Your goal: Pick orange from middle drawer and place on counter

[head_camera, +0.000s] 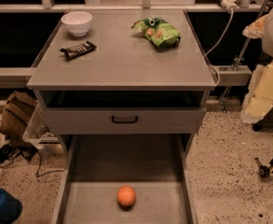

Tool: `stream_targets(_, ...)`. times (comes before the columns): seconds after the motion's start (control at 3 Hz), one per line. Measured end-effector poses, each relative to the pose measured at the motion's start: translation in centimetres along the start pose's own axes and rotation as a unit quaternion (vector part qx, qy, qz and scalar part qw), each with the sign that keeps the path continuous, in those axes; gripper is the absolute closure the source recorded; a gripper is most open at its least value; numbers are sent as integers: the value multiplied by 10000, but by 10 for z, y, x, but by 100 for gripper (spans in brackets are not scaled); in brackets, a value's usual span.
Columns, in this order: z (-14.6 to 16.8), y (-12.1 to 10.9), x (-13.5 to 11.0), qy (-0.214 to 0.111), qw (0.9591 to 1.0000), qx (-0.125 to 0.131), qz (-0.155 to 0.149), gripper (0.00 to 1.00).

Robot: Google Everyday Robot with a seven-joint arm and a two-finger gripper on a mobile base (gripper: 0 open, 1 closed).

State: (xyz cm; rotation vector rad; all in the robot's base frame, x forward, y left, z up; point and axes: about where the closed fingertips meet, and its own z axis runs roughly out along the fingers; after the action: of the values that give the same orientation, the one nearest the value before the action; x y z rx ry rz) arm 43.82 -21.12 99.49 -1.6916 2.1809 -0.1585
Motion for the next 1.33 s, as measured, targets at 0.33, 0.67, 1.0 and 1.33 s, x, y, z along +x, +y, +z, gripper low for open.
stream_targets(0.33, 2, 0, -2, -43, 10000, 34, 31, 0)
stream_targets(0.67, 28, 6, 0, -88, 9995, 123, 275, 0)
stream_targets(1.0, 81, 2, -1, -132, 9981, 348, 483, 0)
stream_targets(1.33, 84, -10, -9, -292, 9965, 622, 486, 0)
